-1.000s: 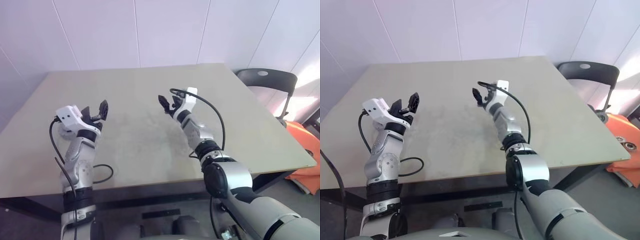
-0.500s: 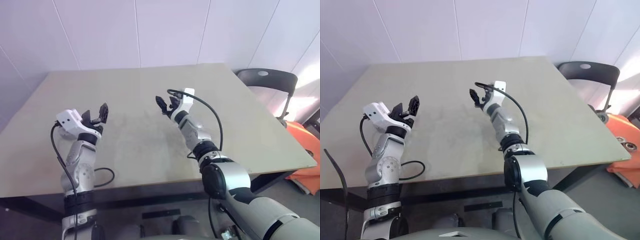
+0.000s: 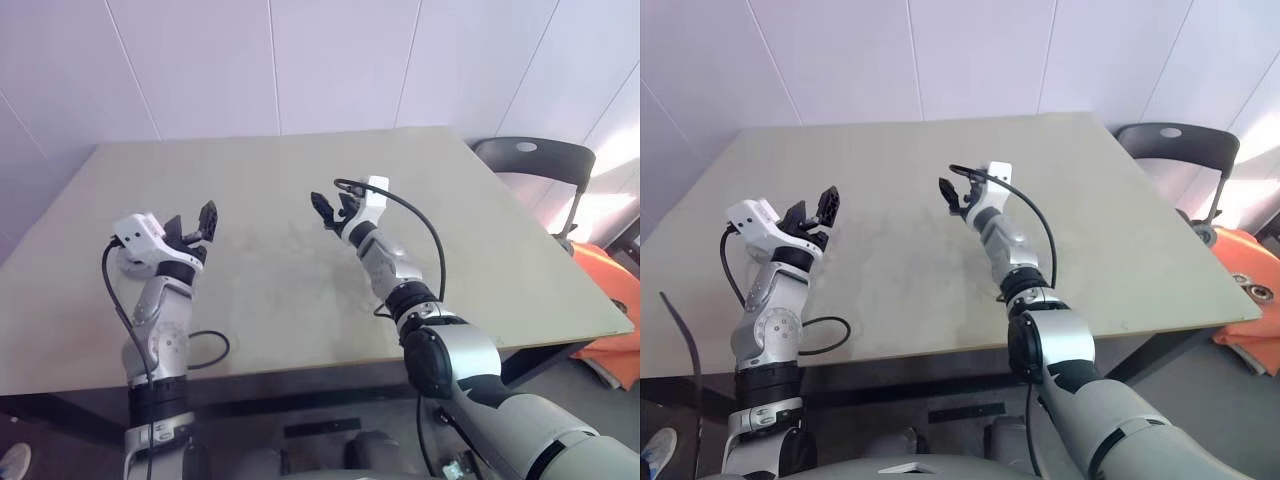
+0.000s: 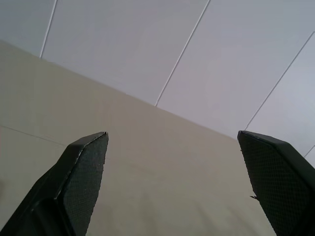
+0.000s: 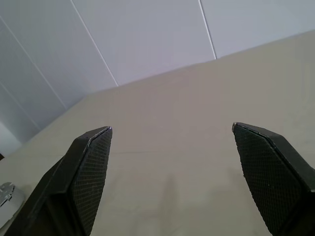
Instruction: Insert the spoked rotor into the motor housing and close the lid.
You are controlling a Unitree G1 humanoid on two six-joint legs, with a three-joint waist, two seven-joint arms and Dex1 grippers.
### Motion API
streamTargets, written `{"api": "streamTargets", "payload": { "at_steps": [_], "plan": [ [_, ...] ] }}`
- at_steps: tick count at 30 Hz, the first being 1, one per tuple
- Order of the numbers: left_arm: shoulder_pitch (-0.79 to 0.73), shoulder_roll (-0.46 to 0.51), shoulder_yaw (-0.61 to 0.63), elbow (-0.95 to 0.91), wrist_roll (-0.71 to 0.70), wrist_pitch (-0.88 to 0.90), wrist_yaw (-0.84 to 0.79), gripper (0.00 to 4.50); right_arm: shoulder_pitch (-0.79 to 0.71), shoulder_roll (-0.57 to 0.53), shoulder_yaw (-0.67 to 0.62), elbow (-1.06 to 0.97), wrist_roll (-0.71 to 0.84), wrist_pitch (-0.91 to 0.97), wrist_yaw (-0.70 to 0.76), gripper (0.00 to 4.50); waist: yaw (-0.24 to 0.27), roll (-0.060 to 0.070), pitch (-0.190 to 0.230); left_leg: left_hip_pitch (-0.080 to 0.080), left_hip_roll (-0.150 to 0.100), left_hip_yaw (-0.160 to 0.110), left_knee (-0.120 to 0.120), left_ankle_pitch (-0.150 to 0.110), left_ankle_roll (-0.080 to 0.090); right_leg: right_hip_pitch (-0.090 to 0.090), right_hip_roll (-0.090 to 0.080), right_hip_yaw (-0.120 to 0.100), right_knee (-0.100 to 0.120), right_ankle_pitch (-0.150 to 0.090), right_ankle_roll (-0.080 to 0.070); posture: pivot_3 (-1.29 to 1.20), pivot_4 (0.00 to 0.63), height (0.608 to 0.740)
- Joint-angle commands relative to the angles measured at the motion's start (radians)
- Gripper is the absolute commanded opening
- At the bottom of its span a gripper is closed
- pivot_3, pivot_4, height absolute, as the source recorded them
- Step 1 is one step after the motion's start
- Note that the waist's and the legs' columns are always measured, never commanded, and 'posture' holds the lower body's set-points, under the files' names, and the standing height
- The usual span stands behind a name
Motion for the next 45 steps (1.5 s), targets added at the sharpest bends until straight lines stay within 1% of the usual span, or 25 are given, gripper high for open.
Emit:
{"api": "streamTargets", "payload": {
  "at_steps": [1, 7, 17, 26, 36, 45],
  "plan": [
    [-0.016, 0.001, -0.022, -0.028, 0.004, -0.003, -0.004, 4.47, -0.012, -0.003, 0.003, -0.05, 0.005, -0.006, 0.001, 4.09, 0.0, 0.0, 0.0, 0.0, 0.0, 0.0, 0.0, 0.0, 0.0, 0.0, 0.0, 0.0, 0.0, 0.0, 0.0, 0.0, 0.0, 0.74],
    [0.007, 0.005, -0.017, -0.056, -0.004, 0.006, 0.007, 4.47, -0.002, 0.009, 0.01, -0.054, 0.003, -0.001, 0.008, 4.09, -0.001, 0.0, 0.0, 0.0, 0.0, 0.0, 0.0, 0.0, 0.0, 0.0, 0.0, 0.0, 0.0, 0.0, 0.0, 0.0, 0.0, 0.74],
    [-0.003, -0.021, -0.025, -0.042, -0.004, -0.019, 0.006, 4.47, -0.026, -0.019, 0.011, -0.047, 0.001, 0.004, 0.012, 4.09, 0.001, 0.0, 0.0, 0.0, 0.0, 0.0, 0.0, 0.0, 0.0, 0.0, 0.0, 0.0, -0.001, 0.0, 0.0, 0.0, 0.0, 0.74],
    [-0.046, 0.015, -0.015, 0.001, -0.008, -0.019, -0.016, 4.47, -0.045, -0.036, -0.002, -0.036, 0.008, -0.005, -0.002, 4.09, 0.0, 0.0, 0.0, 0.0, 0.0, 0.0, 0.0, 0.0, 0.0, 0.0, 0.001, 0.0, -0.001, 0.0, 0.0, 0.0, 0.0, 0.74],
    [-0.024, -0.019, -0.026, -0.005, 0.002, -0.035, -0.015, 4.47, -0.04, -0.048, -0.001, -0.038, 0.002, 0.0, 0.002, 4.09, 0.0, 0.0, 0.0, 0.0, 0.0, 0.0, 0.0, 0.0, 0.0, 0.0, 0.001, 0.0, -0.001, 0.0, 0.0, 0.0, 0.0, 0.74],
    [-0.023, -0.024, -0.029, 0.0, -0.001, -0.039, -0.014, 4.47, -0.03, -0.062, -0.001, -0.047, 0.001, 0.0, -0.005, 4.09, 0.0, 0.0, 0.0, 0.0, 0.001, 0.0, 0.0, 0.0, 0.0, 0.0, 0.001, 0.0, -0.001, 0.0, 0.0, 0.0, 0.0, 0.74]
  ]
}}
